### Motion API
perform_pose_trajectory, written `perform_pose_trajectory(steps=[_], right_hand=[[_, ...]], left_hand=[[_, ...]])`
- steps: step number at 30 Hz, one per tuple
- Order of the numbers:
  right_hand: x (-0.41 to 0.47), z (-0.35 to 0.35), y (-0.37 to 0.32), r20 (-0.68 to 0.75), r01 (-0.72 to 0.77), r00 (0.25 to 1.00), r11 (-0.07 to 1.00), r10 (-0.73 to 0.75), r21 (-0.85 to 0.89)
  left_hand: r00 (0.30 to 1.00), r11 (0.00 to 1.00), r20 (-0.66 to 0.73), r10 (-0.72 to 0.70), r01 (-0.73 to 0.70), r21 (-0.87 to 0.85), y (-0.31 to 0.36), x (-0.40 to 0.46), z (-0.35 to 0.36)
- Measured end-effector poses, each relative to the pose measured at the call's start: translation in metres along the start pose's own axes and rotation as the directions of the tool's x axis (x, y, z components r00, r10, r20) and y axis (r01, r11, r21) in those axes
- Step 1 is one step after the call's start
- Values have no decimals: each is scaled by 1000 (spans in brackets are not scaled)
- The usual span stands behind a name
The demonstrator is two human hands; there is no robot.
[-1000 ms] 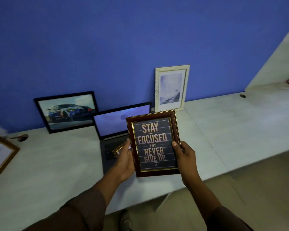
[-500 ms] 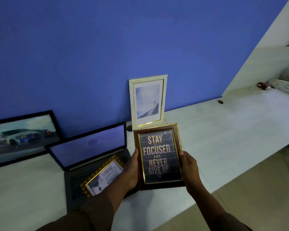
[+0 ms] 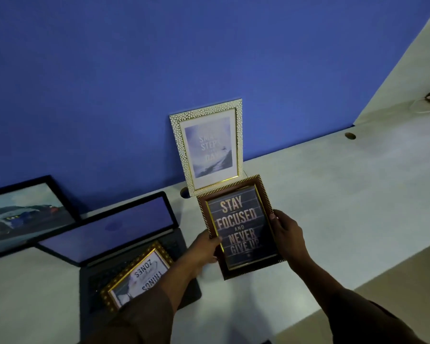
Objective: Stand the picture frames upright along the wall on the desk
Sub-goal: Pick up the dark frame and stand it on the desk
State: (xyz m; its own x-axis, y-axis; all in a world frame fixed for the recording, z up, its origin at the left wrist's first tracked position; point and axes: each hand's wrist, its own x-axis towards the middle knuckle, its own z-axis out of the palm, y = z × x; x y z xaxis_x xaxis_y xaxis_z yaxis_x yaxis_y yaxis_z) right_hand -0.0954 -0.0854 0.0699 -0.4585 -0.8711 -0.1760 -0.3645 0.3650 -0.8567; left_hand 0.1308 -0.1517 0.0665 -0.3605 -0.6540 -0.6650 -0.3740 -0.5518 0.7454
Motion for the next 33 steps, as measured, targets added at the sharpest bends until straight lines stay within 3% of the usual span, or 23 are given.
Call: perform_pose_trajectory(steps=[6,15,21,33], right_hand=[[80,-47,18,185,165,973,975,-136,-150],[150,-65,9,371,306,896,945,-243,-119],[192,-50,10,455,360,851,922,-263,-140],[205,-36,52,491,240,863,953,-123,-183]], left_hand=[[986,998,-156,54,-51,26,26,32,34],[970,910,-242,34,-130,-393,67,64,47],[968,871,-248,21,-140,-472,75,88,28],[965,959,-245,-94,22,-283,76,140,16]])
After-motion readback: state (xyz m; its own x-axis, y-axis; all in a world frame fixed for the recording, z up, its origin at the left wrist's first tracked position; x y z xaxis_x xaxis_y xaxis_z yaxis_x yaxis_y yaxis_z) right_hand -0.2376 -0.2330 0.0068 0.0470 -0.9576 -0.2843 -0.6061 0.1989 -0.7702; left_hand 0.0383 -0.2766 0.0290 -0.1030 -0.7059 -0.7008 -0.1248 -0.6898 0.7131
